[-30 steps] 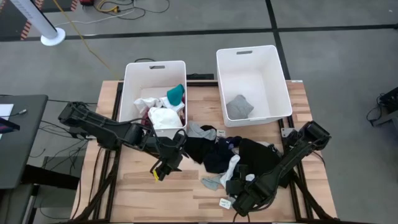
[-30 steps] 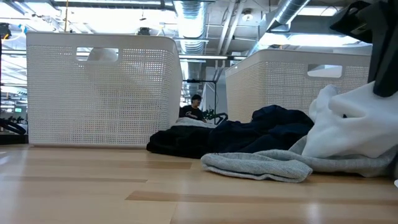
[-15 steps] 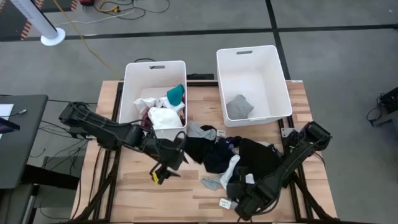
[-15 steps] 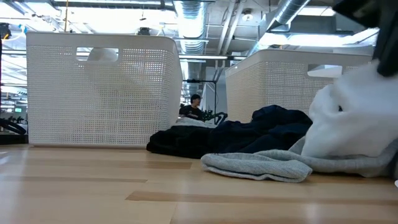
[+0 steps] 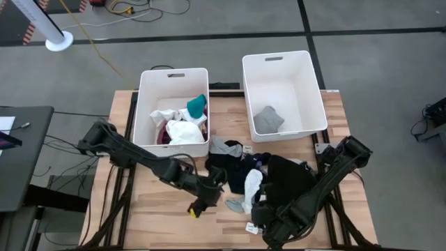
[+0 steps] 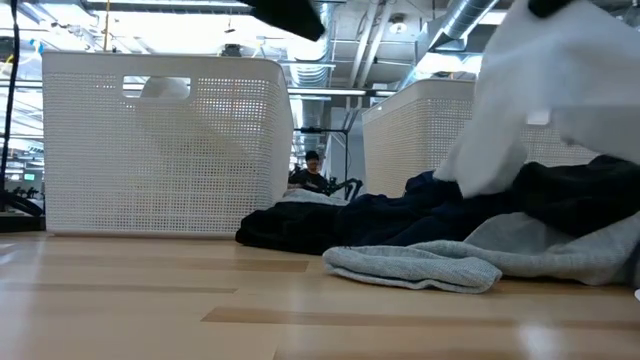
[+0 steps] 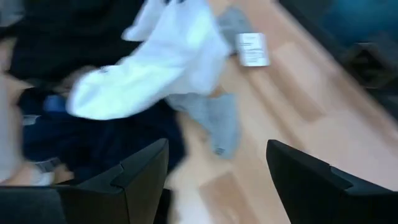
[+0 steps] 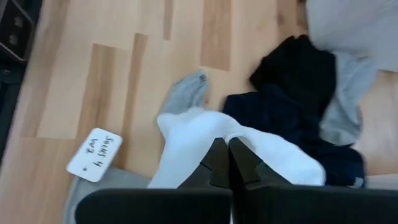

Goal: Sort clothes
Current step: Put the white sock into the left white bin

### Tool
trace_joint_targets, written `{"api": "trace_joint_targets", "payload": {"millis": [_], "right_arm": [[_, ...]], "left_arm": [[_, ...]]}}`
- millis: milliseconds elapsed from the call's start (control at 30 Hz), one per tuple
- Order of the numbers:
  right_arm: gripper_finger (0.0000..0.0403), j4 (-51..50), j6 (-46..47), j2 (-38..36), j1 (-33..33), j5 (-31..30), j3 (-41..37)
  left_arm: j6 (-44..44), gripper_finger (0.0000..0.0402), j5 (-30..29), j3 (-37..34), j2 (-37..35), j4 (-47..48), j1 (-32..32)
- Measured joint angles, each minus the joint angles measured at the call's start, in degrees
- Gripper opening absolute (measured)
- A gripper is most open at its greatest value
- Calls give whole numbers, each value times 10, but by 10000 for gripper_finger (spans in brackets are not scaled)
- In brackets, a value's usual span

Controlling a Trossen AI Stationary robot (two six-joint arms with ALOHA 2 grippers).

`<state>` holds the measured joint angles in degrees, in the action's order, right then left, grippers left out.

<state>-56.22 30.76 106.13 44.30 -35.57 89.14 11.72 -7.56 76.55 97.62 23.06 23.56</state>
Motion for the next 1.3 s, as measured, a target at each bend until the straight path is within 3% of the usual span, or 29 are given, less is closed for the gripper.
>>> {"api": "trace_joint_targets", "payload": {"millis": [133, 600, 1033, 1300], "right_arm": [[0, -27, -6, 0, 3, -24, 17], [0, -68, -9, 0, -2, -68, 30], [0, -63, -45, 0, -2, -121, 47], [0, -53, -88, 0, -2, -128, 70]], "left_arm": [[1, 264, -63, 0, 26, -36, 2], [-78, 264, -37, 0, 45, -218, 1], [-128, 264, -69, 1, 94, -268, -10], [-129, 261, -123, 0, 102, -270, -16]]}}
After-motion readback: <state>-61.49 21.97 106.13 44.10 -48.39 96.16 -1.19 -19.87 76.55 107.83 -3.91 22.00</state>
